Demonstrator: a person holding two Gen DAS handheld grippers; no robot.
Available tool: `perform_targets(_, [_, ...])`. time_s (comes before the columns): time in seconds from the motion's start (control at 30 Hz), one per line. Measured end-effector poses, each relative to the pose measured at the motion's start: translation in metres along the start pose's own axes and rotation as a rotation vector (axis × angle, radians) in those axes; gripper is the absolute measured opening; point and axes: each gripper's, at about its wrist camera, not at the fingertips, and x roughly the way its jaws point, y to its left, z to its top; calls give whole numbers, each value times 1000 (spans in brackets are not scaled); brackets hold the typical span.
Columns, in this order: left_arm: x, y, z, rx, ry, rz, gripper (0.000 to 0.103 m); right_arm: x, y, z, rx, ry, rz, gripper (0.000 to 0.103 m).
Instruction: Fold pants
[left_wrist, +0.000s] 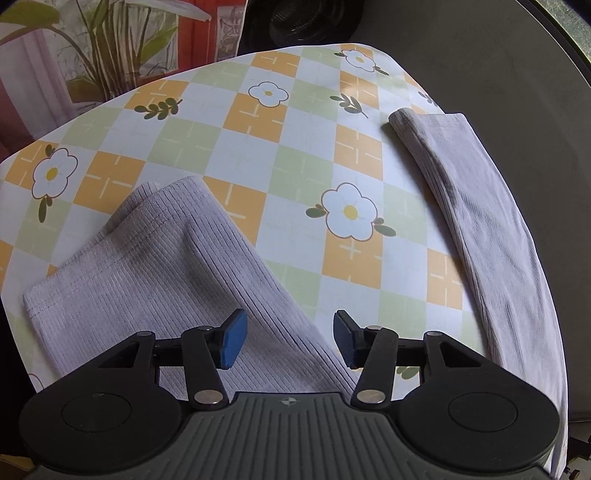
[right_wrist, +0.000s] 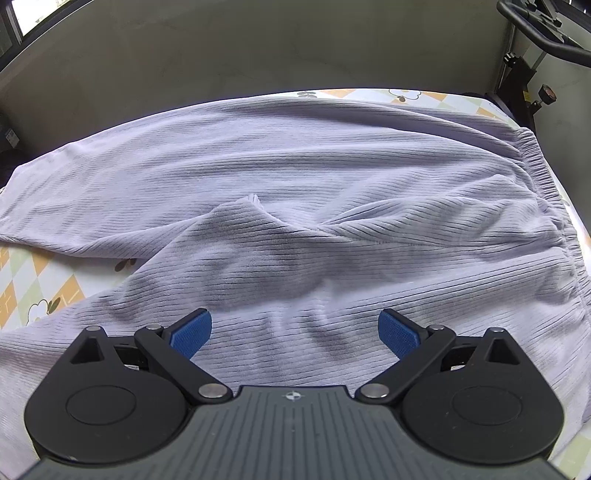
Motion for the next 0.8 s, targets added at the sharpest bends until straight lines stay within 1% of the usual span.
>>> perform_targets(0.07, [7, -4, -3, 13, 10, -2, 53, -1, -4, -1, 12, 1, -10, 99])
perform_targets(0.2, [23, -10, -11, 38, 39, 23, 53, -3, -14, -2, 38, -1, -31, 99])
perform_targets(0.33, [25, -21, -16, 101, 14, 58, 52, -3, -21, -4, 64, -3, -44, 99])
perform_targets(0.4, [26, -24, -17, 129, 1, 74, 47, -2, -24, -4, 74, 0, -53, 99])
perform_targets(0.53, [27, -27, -14, 149, -10, 75, 45, 0, -27, -4, 91, 2, -64, 99])
perform_targets(0.8, [30, -35, -13, 175, -22, 85, 45, 0, -26, -1, 90, -13, -73, 99])
